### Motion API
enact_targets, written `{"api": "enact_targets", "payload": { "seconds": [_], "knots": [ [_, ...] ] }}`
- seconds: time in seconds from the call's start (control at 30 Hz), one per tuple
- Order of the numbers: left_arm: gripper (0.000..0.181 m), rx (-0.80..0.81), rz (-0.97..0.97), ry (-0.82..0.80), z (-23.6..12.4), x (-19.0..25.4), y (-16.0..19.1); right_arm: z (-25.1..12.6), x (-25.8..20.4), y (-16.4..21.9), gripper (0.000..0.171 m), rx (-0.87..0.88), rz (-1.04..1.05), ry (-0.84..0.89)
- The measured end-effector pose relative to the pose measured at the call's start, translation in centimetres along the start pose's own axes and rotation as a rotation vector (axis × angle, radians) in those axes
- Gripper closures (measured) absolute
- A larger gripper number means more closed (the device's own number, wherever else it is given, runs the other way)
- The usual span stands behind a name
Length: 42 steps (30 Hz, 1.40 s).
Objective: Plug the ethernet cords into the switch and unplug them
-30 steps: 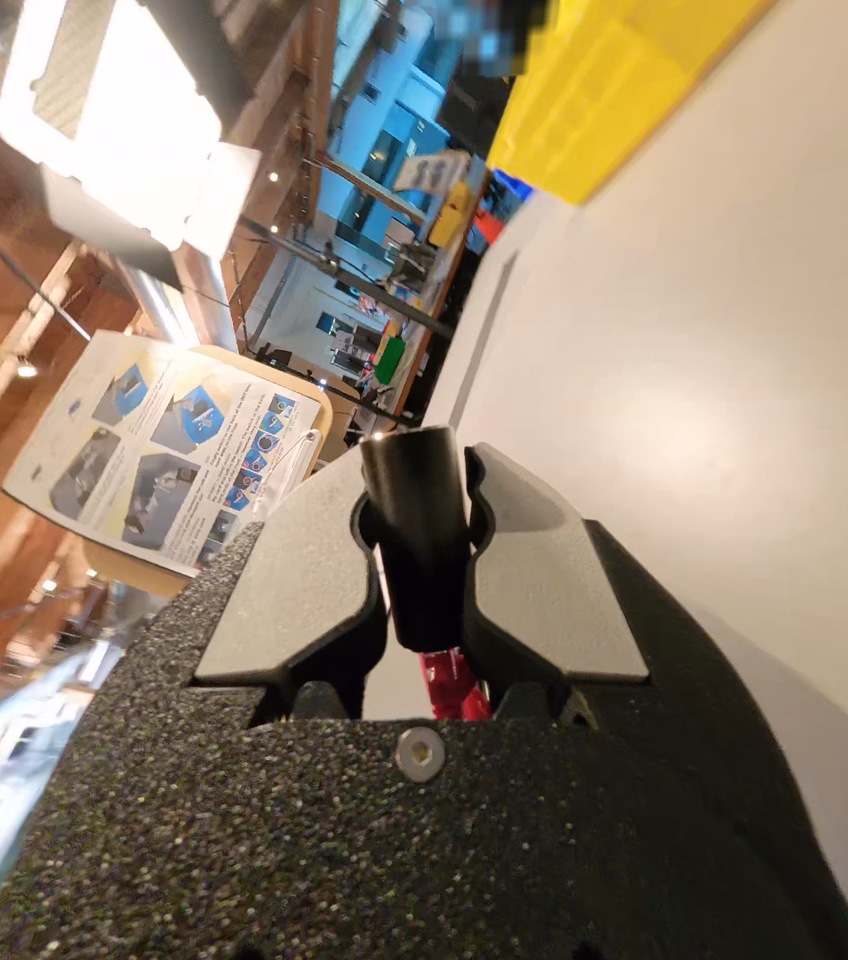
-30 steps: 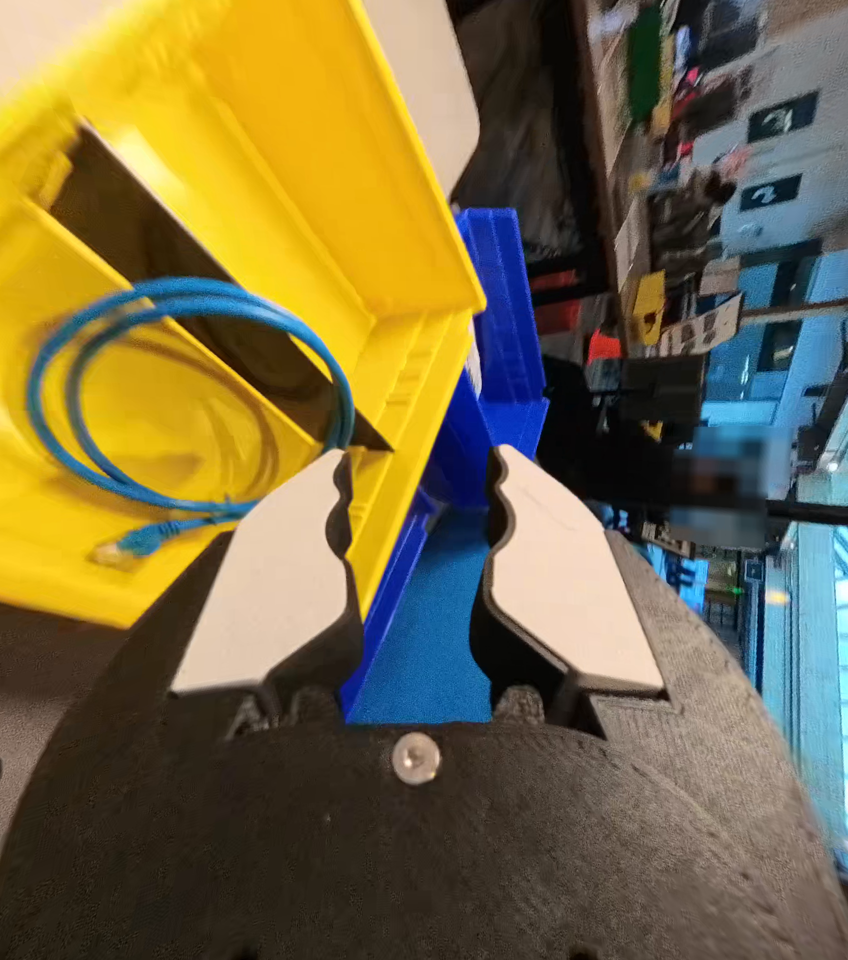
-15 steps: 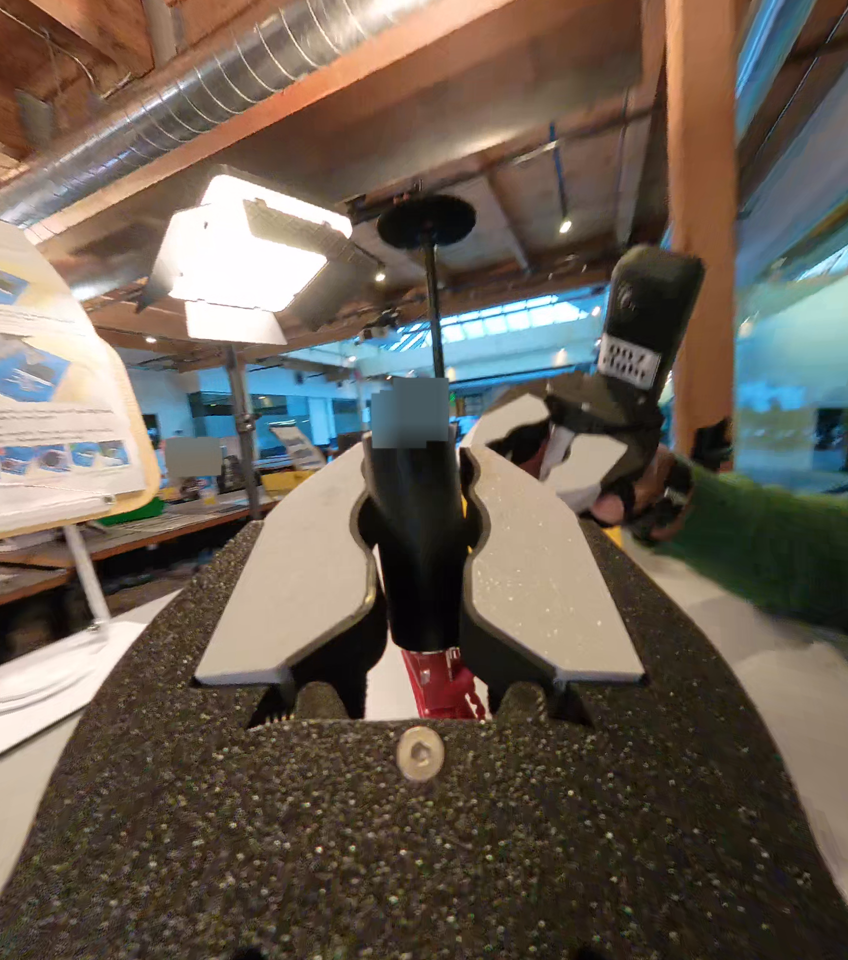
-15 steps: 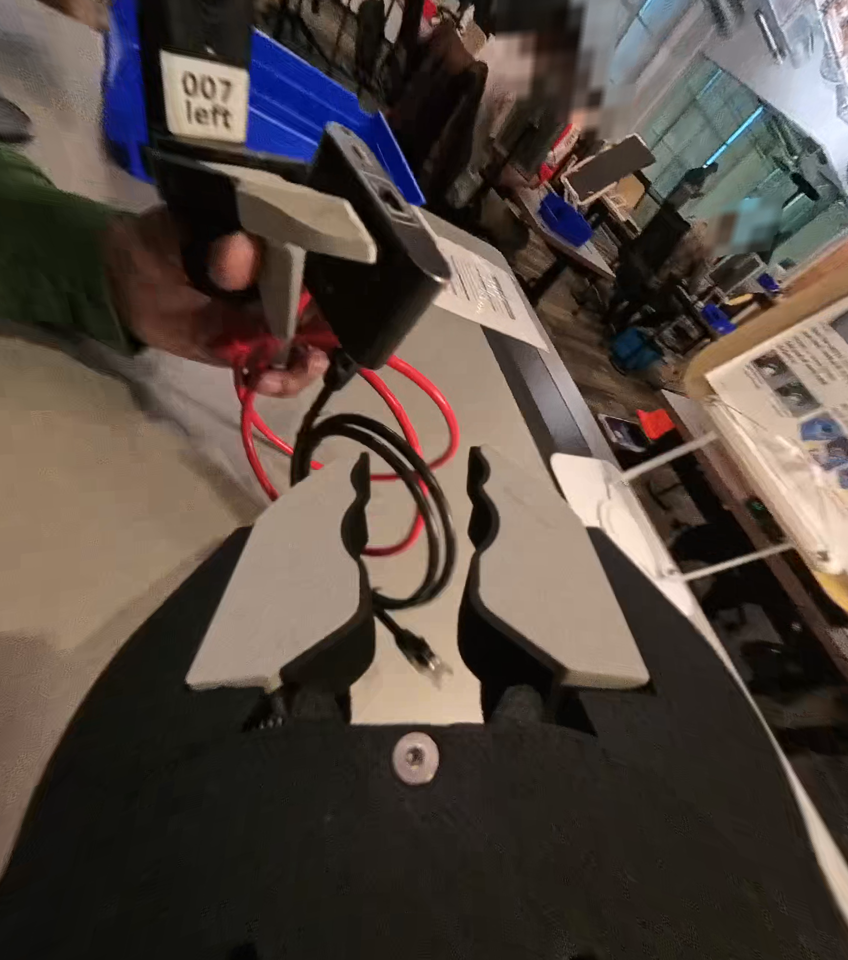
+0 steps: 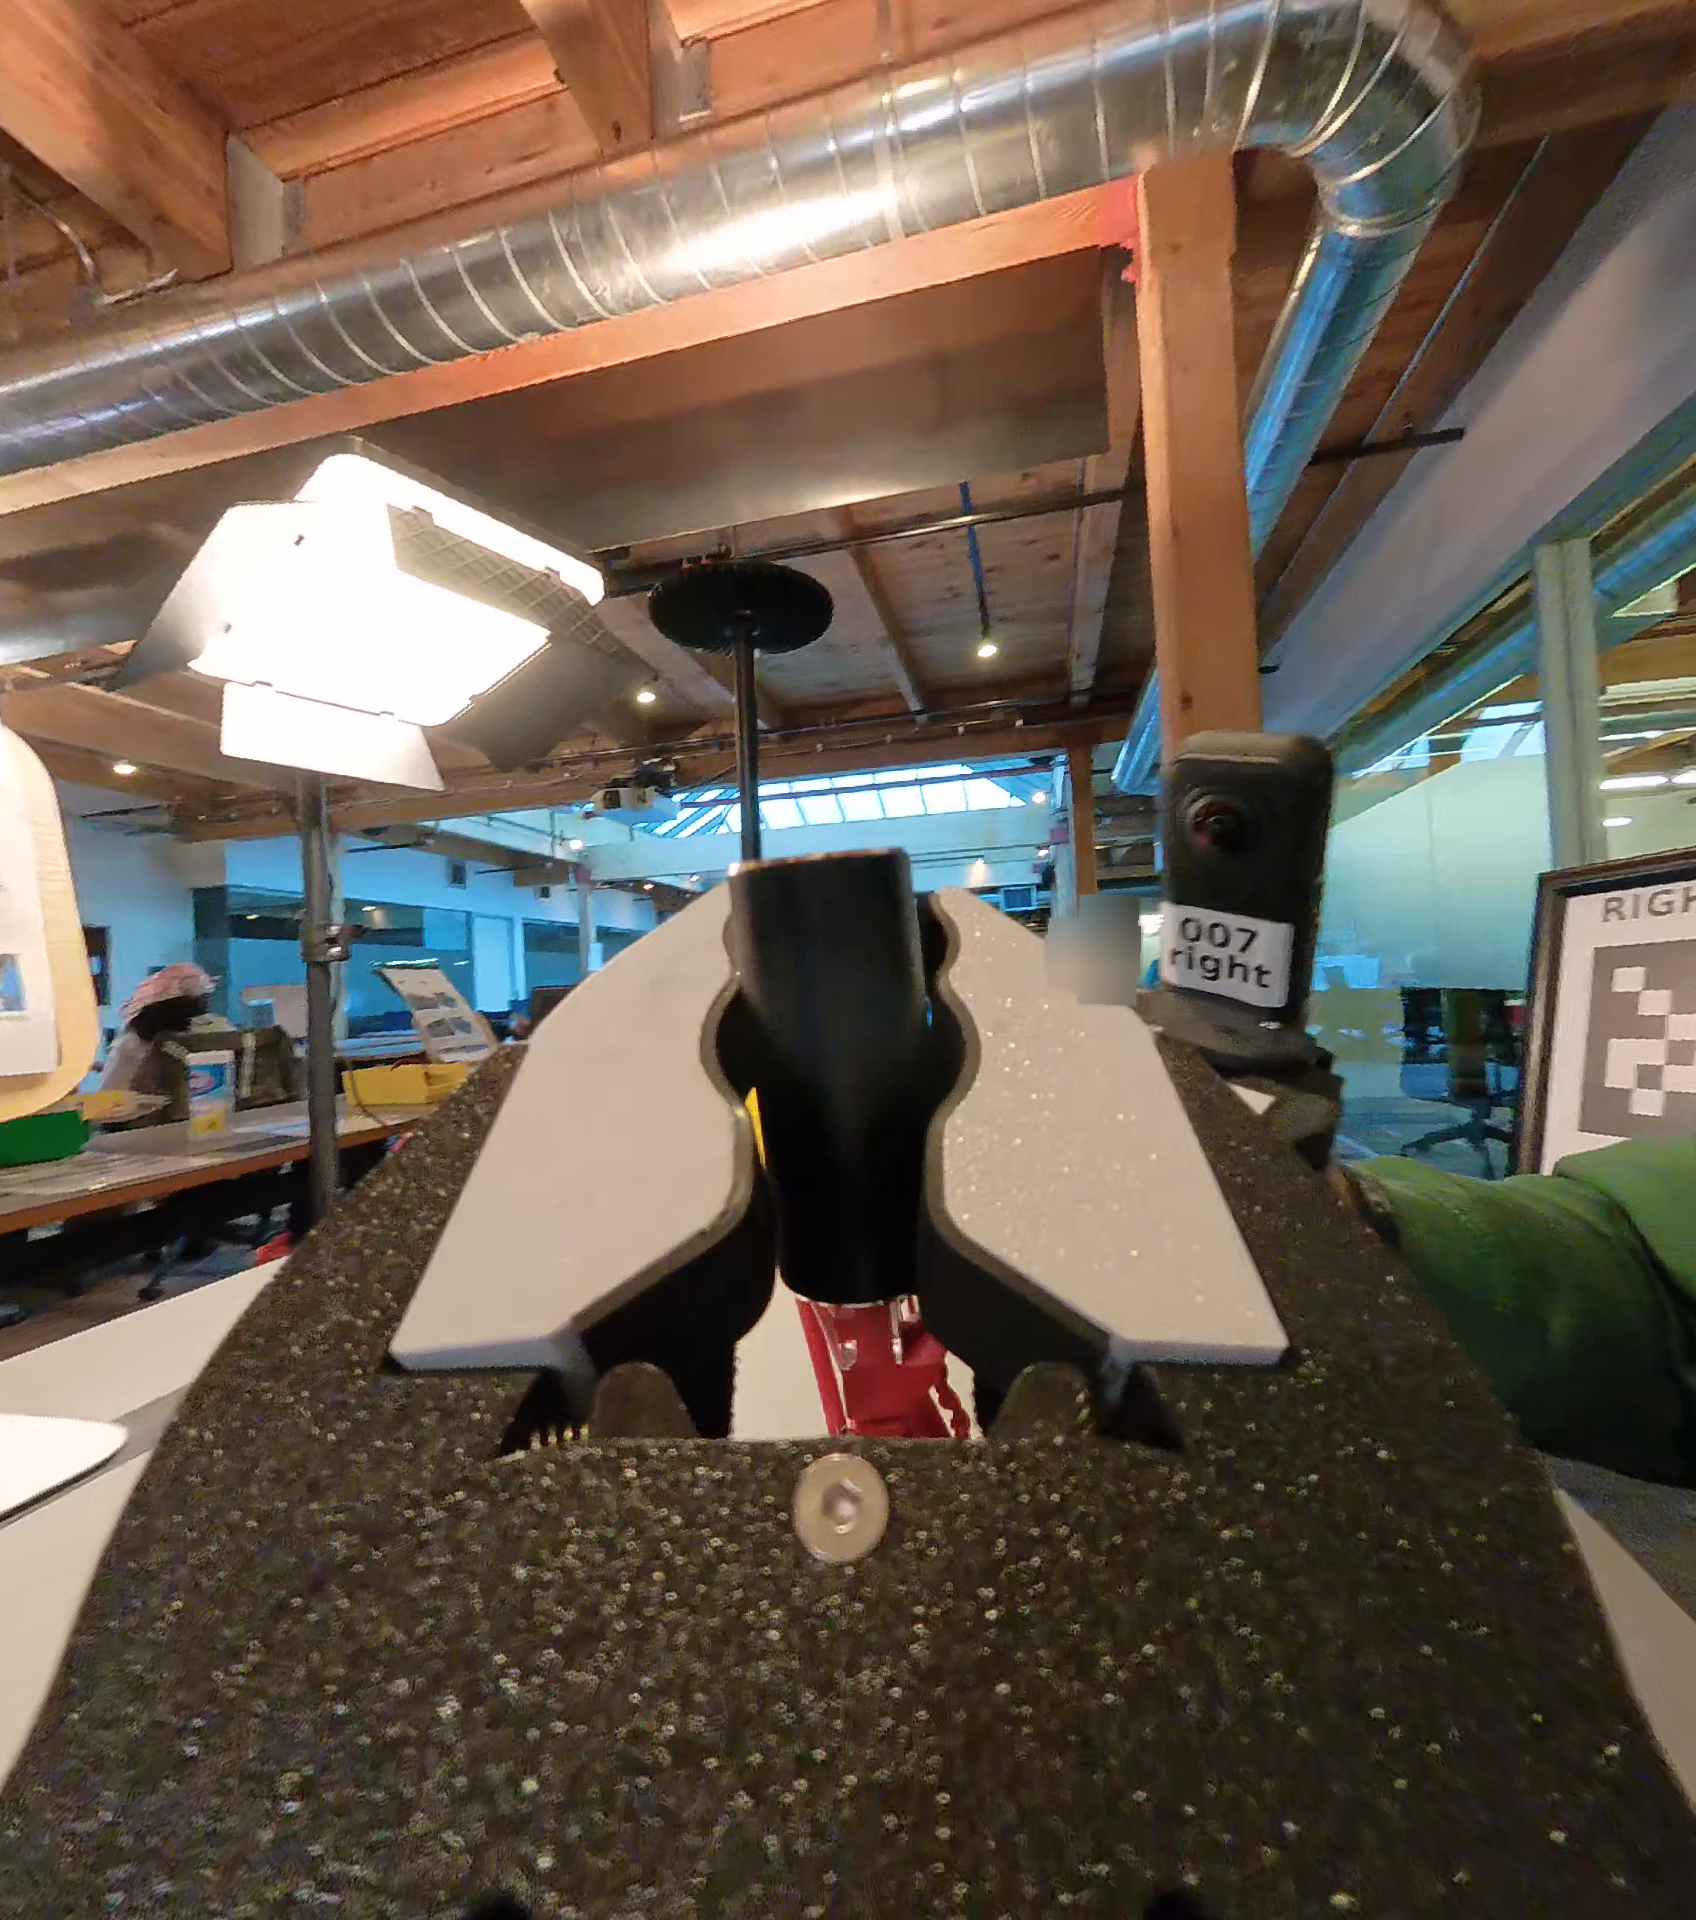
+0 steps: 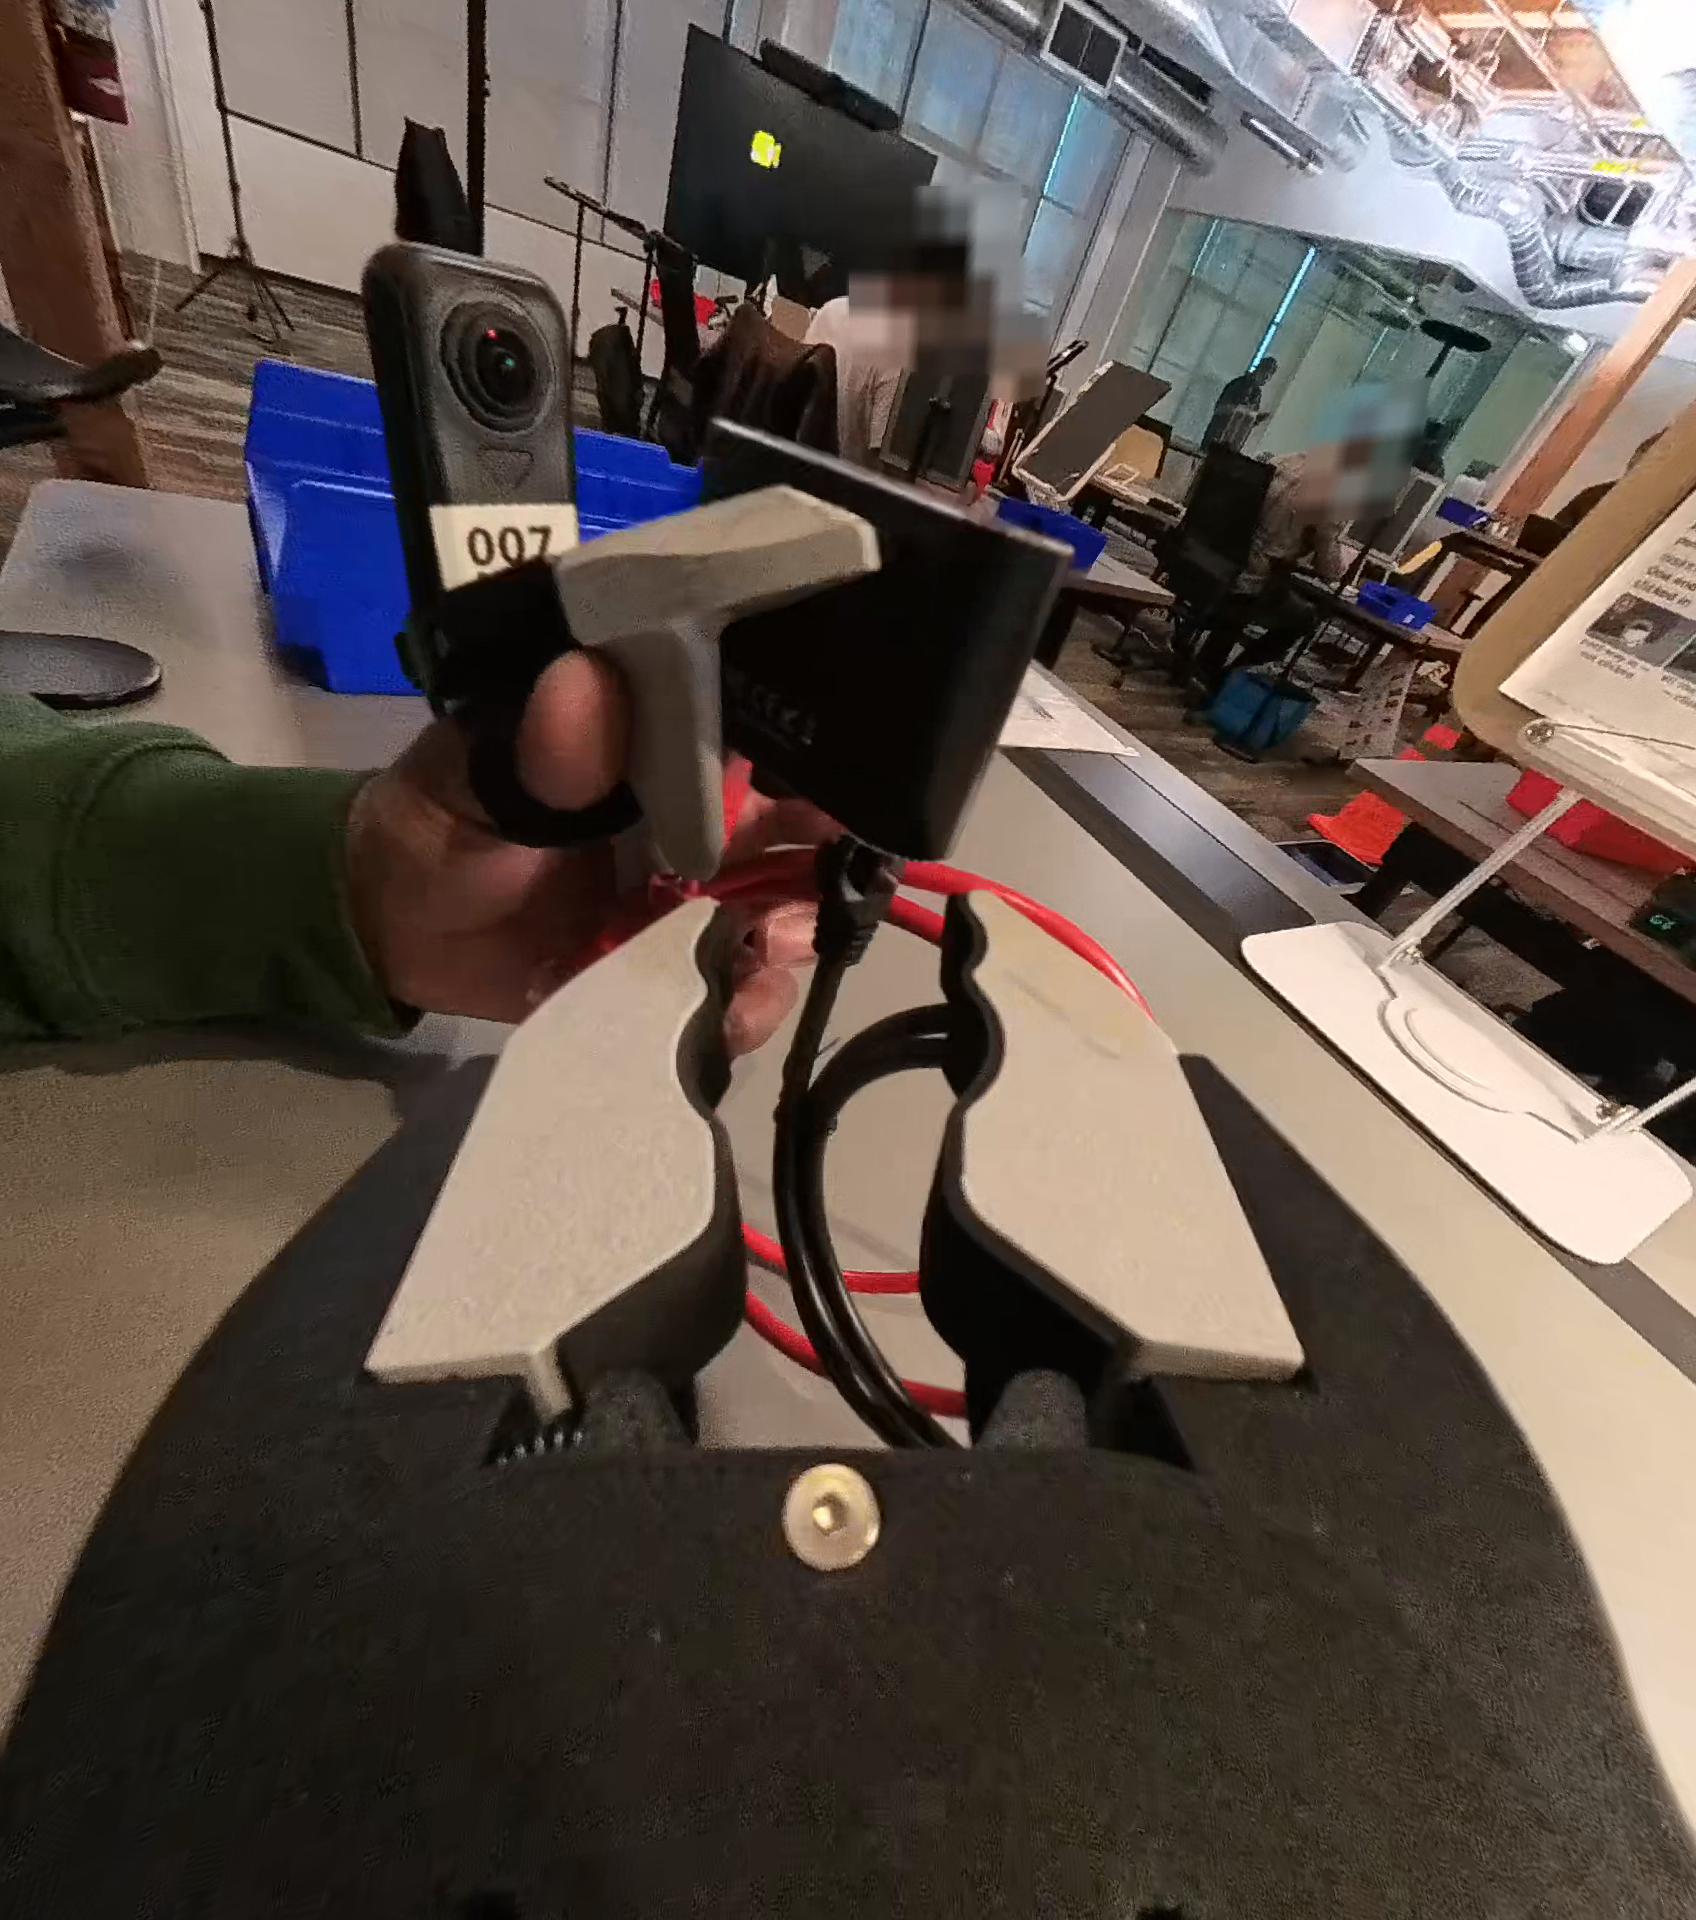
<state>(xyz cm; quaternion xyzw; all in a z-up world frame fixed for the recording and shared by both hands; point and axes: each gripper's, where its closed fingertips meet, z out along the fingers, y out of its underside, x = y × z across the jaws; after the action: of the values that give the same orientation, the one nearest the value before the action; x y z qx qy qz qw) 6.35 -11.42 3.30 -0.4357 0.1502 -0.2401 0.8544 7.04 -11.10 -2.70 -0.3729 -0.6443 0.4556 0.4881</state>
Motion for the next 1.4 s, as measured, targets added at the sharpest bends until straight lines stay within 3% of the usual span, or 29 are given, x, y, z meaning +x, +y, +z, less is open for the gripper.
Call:
{"api": "enact_targets", "payload": {
  "seconds": [0.2,0.47,0.67,0.8,1.0,1.2,1.4],
  "knots": [
    [0.152,0.010,-0.042,0.068,0.2,0.9,0.4,0.3,-0.8,1.2,0.139,0.026,0.135,-0.129],
    [0.152,-0.001,-0.092,0.094,0.4,1.4,0.8,0.2,-0.7,0.7,0.154,0.091,0.157,-0.139],
    [0.149,-0.157,-0.043,0.122,0.7,1.7,1.9,-0.1,-0.6,1.3,0.155,0.024,0.077,-0.144],
    [0.144,-0.377,0.157,0.161,0.0,2.2,3.3,-0.7,-0.5,1.7,0.156,-0.045,-0.077,-0.133],
    [0.142,-0.622,0.464,0.202,-1.4,2.6,4.8,-1.1,1.0,4.4,0.156,-0.262,-0.521,0.012],
    [0.145,-0.916,0.734,0.211,-3.2,1.3,8.9,-0.9,1.6,5.6,0.156,-0.355,-0.746,0.087],
    [0.150,-0.993,0.866,0.204,-3.8,0.5,10.9,-1.3,2.1,6.2,0.156,-0.404,-0.942,0.134]
  ]
}}
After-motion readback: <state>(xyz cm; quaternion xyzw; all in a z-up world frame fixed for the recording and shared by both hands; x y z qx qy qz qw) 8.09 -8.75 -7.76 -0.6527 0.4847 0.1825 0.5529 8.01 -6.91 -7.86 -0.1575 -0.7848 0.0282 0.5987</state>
